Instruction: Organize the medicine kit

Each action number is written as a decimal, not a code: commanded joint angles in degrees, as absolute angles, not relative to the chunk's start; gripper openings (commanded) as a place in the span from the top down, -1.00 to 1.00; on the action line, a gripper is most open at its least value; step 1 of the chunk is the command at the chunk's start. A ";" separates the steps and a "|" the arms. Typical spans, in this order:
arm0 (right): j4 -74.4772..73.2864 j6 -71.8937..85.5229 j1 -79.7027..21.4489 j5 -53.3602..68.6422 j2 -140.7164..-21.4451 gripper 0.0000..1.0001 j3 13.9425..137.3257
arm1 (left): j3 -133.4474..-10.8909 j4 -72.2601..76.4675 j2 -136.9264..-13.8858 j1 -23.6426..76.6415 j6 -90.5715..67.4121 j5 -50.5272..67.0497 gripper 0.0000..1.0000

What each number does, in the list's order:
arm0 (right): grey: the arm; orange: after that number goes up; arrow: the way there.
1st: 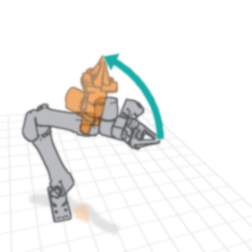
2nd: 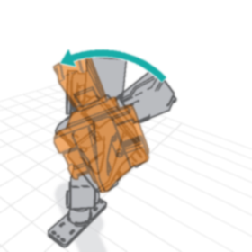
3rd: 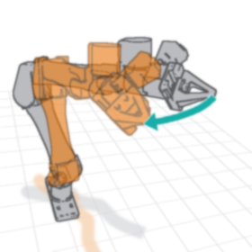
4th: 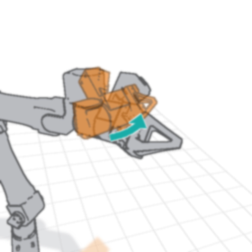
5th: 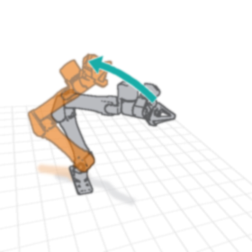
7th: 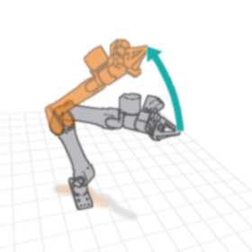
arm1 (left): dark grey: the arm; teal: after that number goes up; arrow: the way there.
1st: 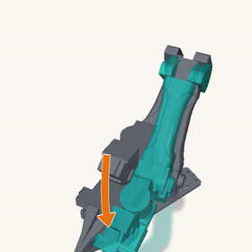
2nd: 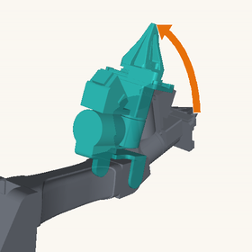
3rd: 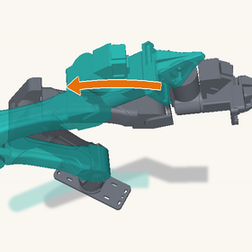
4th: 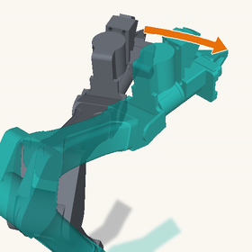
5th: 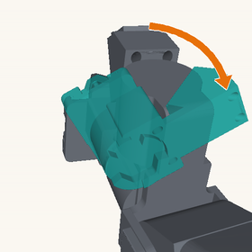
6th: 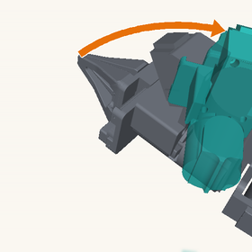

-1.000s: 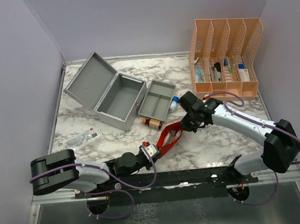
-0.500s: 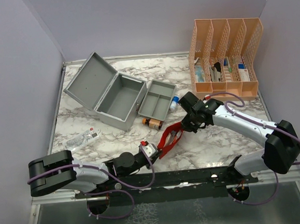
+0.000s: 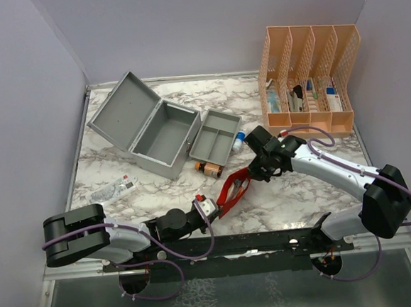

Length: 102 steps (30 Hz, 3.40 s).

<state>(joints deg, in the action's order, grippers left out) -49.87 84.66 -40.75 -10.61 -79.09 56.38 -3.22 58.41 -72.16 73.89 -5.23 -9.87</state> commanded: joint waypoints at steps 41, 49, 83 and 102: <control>-20.23 15.15 -41.03 33.43 -48.40 0.26 42.28 | -22.42 27.07 -61.07 67.84 -11.76 -0.58 1.00; -15.91 20.99 -41.81 30.59 -50.94 0.25 39.48 | -25.58 26.81 -63.63 65.94 -12.02 2.64 1.00; -9.67 26.01 -41.92 24.41 -53.35 0.60 34.91 | -28.09 26.81 -66.27 64.77 -9.89 6.09 1.00; -7.22 24.68 -41.92 32.50 -54.85 0.34 33.07 | -27.18 26.81 -66.27 64.40 -9.76 7.29 1.00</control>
<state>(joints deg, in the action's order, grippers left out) -8.88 25.61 -41.60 30.22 -54.13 33.78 -26.46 24.45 -66.28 64.55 -10.35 5.43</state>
